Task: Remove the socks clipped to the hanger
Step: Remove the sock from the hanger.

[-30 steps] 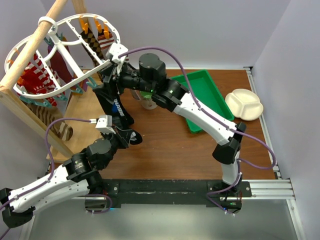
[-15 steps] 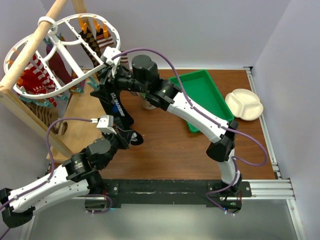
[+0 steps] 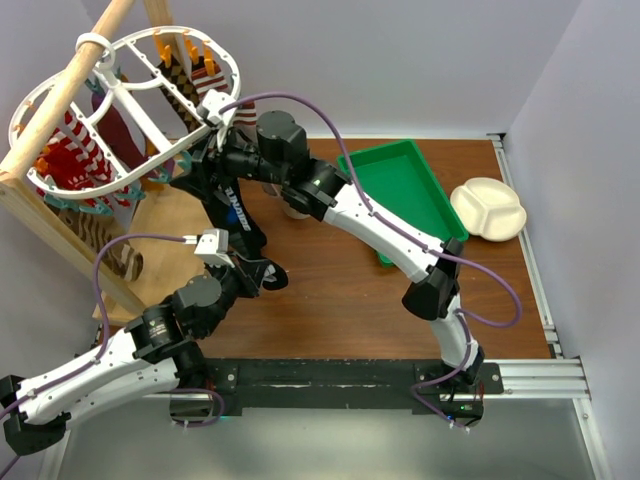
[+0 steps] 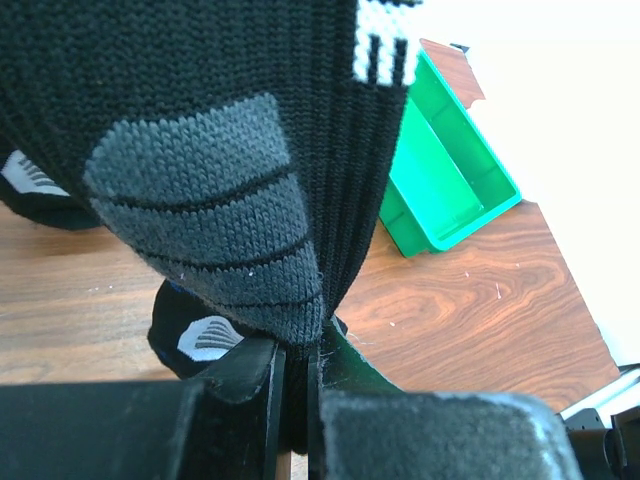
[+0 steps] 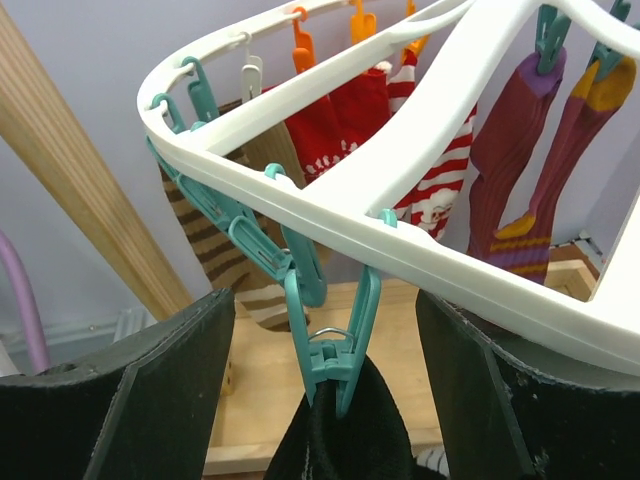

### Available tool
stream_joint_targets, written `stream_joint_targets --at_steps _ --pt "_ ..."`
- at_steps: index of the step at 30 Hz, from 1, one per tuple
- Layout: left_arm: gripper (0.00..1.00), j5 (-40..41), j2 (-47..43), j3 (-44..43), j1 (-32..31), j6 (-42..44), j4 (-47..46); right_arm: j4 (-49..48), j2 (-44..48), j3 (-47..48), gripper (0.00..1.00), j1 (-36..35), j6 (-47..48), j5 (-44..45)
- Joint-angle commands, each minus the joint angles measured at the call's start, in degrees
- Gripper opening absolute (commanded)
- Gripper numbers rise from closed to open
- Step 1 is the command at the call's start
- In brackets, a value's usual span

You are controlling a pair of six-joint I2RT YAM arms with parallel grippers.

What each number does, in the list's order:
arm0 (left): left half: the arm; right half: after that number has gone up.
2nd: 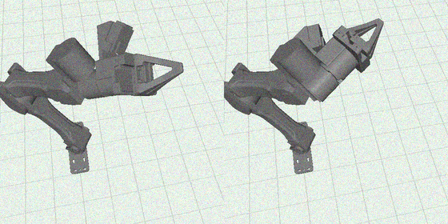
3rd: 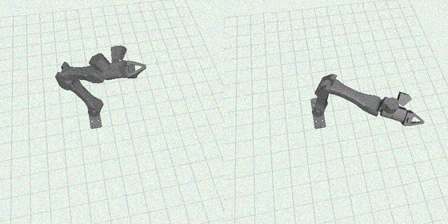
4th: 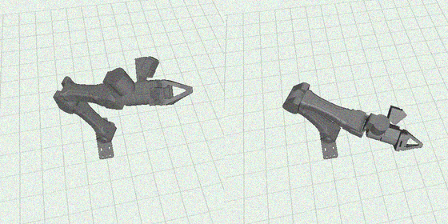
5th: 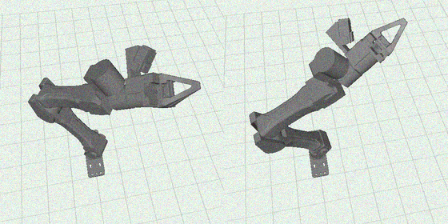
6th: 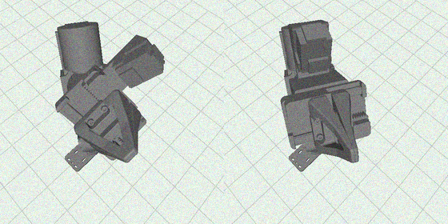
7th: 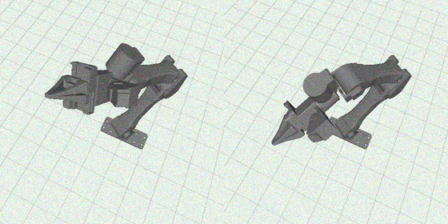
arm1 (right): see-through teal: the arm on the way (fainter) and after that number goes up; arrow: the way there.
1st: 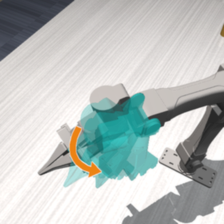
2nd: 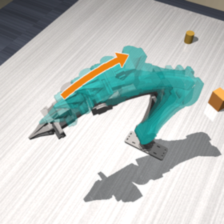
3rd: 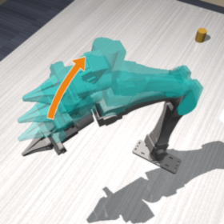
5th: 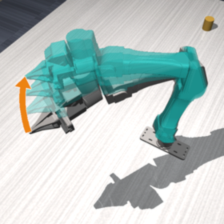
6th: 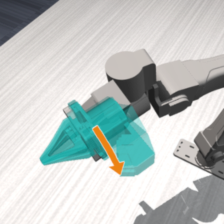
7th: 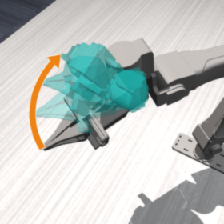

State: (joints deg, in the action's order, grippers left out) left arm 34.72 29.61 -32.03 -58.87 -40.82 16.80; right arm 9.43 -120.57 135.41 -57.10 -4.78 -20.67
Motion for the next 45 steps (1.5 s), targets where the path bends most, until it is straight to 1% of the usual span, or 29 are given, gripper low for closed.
stream_joint_targets --at_steps 1,5,8,11,12,13,15,16,18,19,21,22,23,28,29,31,32,35,36,37,39,45 --pt "0.0 -1.1 0.5 -2.0 0.2 1.4 -1.4 -5.5 0.4 2.0 0.77 -0.2 -2.6 -0.9" --pt "0.0 -1.0 0.5 -2.0 0.2 1.3 -1.5 -8.5 0.9 0.4 0.76 -0.2 -5.2 -0.3" --pt "0.0 -1.1 0.3 -1.8 0.2 1.1 -1.5 -10.6 1.2 -1.3 0.73 -0.2 -6.7 0.2" --pt "0.0 -1.1 0.3 -1.6 0.2 1.0 -1.4 -11.1 1.3 -1.5 0.66 -0.1 -7.4 0.4" --pt "0.0 -1.1 0.2 -1.7 0.1 0.9 -1.3 -11.3 1.3 -1.6 0.62 -0.2 -7.5 0.5" --pt "0.0 -1.1 0.2 -1.6 0.2 0.9 -1.2 -11.5 1.5 -1.8 0.54 -0.2 -7.9 0.9" --pt "0.0 -1.0 0.1 -1.5 0.2 0.8 -1.2 -12.7 1.8 -3.3 0.45 -0.2 -8.3 1.8" --pt "0.0 -1.0 0.1 -1.5 0.2 0.8 -1.2 -13.2 2.6 -3.9 0.37 -0.2 -8.7 1.9" --pt "0.0 -1.0 0.1 -1.4 0.2 0.9 -1.2 -13.9 3.1 -5.3 0.29 -0.2 -8.8 2.8" --pt "0.0 -1.1 0.2 -1.4 0.2 0.9 -1.0 -13.9 3.3 -5.3 0.19 -0.3 -8.8 3.1" --pt "0.0 -1.3 0.2 -1.3 0.2 0.8 -0.8 -13.6 3.4 -5.2 0.1 -0.2 -8.8 3.3" --pt "0.0 -1.5 0.2 -1.3 0.2 1.0 -0.7 -13.6 3.4 -5.2 0.02 -0.2 -8.9 3.7" --pt "0.0 -1.4 0.2 -1.3 0.2 0.9 -0.5 -13.4 3.3 -5.1 0.0 -0.2 -8.9 3.7" --pt "0.0 -1.5 0.0 -1.3 0.2 0.8 -0.4 -13.3 3.3 -5.2 0.0 -0.2 -9.0 3.8" --pt "0.0 -1.4 0.0 -1.4 0.2 0.8 -0.4 -13.4 3.4 -5.2 0.01 -0.2 -9.0 3.8" --pt "0.0 -1.6 0.0 -1.2 0.2 0.8 -0.6 -13.3 3.5 -5.5 0.11 -0.2 -9.0 4.1" --pt "0.0 -1.6 -0.1 -1.2 0.2 0.8 -0.7 -13.3 3.6 -5.7 0.27 -0.3 -9.0 4.1" --pt "0.0 -1.7 0.0 -1.1 0.2 1.1 -0.9 -13.0 4.6 -7.1 0.56 -0.3 -9.0 4.8" --pt "0.0 -1.8 0.1 -1.1 0.2 1.1 -1.0 -12.5 5.1 -8.0 0.71 -0.2 -9.0 4.8" --pt "0.0 -1.8 0.2 -1.2 0.2 1.3 -1.2 -12.2 5.5 -8.5 0.77 -0.2 -9.0 5.1" --pt "0.0 -1.8 0.3 -1.2 0.2 1.4 -1.2 -11.5 7.5 -10.1 0.86 -0.2 -9.4 5.9" --pt "0.0 -2.0 0.9 -1.5 0.2 2.1 -1.4 -10.3 14.0 -19.3 0.89 -0.2 -10.2 8.4"
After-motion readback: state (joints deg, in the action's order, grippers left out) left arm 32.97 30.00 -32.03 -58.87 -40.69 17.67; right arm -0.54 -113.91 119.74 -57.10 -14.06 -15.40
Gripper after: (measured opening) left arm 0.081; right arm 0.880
